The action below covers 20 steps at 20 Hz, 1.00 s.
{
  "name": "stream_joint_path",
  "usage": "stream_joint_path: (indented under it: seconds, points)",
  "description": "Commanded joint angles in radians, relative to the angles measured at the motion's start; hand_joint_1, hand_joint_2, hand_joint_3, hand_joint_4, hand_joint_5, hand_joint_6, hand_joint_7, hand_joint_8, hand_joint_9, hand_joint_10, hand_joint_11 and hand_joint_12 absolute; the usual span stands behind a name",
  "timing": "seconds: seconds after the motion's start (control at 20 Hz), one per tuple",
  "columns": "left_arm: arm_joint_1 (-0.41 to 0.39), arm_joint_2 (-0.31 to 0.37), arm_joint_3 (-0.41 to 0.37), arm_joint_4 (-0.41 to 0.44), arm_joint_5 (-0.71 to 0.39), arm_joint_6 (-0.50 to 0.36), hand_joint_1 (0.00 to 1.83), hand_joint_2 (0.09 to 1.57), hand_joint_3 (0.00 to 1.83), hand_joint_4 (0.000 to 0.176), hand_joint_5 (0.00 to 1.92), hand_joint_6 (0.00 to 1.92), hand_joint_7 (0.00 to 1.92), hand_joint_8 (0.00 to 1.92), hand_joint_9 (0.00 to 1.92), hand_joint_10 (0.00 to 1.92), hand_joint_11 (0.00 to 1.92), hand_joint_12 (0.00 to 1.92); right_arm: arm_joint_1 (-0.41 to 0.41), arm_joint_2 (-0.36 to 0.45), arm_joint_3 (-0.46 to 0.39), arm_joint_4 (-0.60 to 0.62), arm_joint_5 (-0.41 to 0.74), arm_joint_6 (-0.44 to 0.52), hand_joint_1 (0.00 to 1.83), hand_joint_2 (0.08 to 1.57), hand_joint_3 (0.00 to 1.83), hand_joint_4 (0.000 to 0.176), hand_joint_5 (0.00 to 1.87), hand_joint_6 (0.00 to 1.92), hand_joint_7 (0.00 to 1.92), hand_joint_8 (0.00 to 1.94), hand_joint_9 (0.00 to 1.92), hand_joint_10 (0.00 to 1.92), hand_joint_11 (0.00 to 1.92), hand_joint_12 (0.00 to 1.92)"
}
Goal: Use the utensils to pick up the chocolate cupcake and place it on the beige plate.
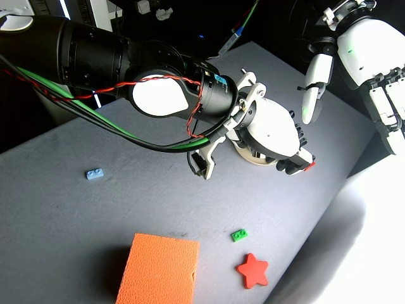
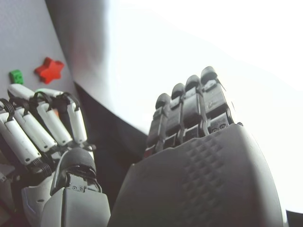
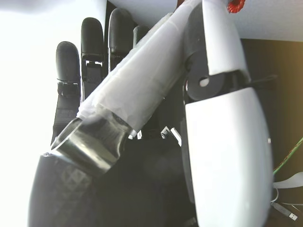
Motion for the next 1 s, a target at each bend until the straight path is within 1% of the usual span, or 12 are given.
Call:
stream_joint_path:
  seconds: [0.0,0.05,0.1,0.2,0.45,0.55,0.85,0.9,0.95]
  points:
    - [-0.013,0.009,0.003,0.009,0.006,0.000,0.00,1.11,0.00,0.000,0.04,0.00,0.01,0.00,0.00,0.00,0.00,0.00,0.018,0.003,0.003,0.004,0.123,0.005,1.14,1.15,0.00,0.000,0.91,1.09,0.77,0.41,0.56,0.47,0.10,1.37]
    - [-0.013,0.009,0.003,0.009,0.006,0.000,0.00,1.11,0.00,0.000,0.04,0.00,0.01,0.00,0.00,0.00,0.00,0.00,0.018,0.004,0.003,0.004,0.123,0.004,1.14,1.15,0.00,0.000,0.91,1.08,0.82,0.26,0.56,0.46,0.11,1.38]
    - [-0.013,0.009,0.003,0.009,0.006,0.000,0.00,1.11,0.00,0.000,0.04,0.00,0.01,0.00,0.00,0.00,0.00,0.00,0.019,0.005,0.003,0.004,0.123,0.004,1.14,1.14,0.00,0.000,0.93,1.05,0.86,0.17,0.56,0.46,0.11,1.38]
    - [-0.013,0.009,0.003,0.009,0.006,0.000,0.00,1.11,0.00,0.000,0.04,0.00,0.01,0.00,0.00,0.00,0.00,0.00,0.019,0.005,0.003,0.004,0.121,0.004,1.13,1.16,0.00,0.000,0.88,1.12,0.86,0.12,0.54,0.46,0.08,1.39]
    - [-0.012,0.008,0.005,0.009,0.006,0.000,0.00,1.11,0.00,0.000,0.02,0.00,0.00,0.00,0.00,0.00,0.00,0.00,0.018,0.008,0.003,0.004,0.117,0.005,1.13,1.18,0.00,0.000,0.85,1.17,0.85,0.07,0.54,0.50,0.05,1.41]
    - [-0.012,0.008,0.005,0.009,0.006,0.000,0.00,1.11,0.00,0.000,0.03,0.00,0.00,0.00,0.00,0.00,0.00,0.00,0.015,0.008,0.002,0.004,0.116,0.005,1.13,1.17,0.00,0.000,0.87,1.14,0.87,0.08,0.56,0.51,0.08,1.41]
    - [-0.012,0.008,0.004,0.009,0.005,0.000,0.00,1.11,0.00,0.000,0.03,0.00,0.00,0.00,0.00,0.00,0.00,0.00,0.012,0.011,-0.002,0.004,0.121,0.012,1.13,1.17,0.00,0.000,0.87,1.13,0.87,0.07,0.56,0.52,0.08,1.41]
    - [-0.012,0.008,0.004,0.009,0.005,0.000,0.00,1.11,0.00,0.000,0.05,0.01,0.01,0.00,0.00,0.00,0.00,0.00,0.010,0.011,-0.003,0.004,0.122,0.014,1.13,1.17,0.00,0.000,0.86,1.15,0.88,0.07,0.54,0.51,0.07,1.40]
    - [-0.012,0.008,0.004,0.009,0.005,0.000,0.00,1.11,0.00,0.000,0.05,0.01,0.02,0.01,0.00,0.00,0.00,0.00,0.009,0.012,-0.004,0.004,0.123,0.013,1.13,1.17,0.00,0.000,0.86,1.15,0.90,0.07,0.56,0.50,0.10,1.39]
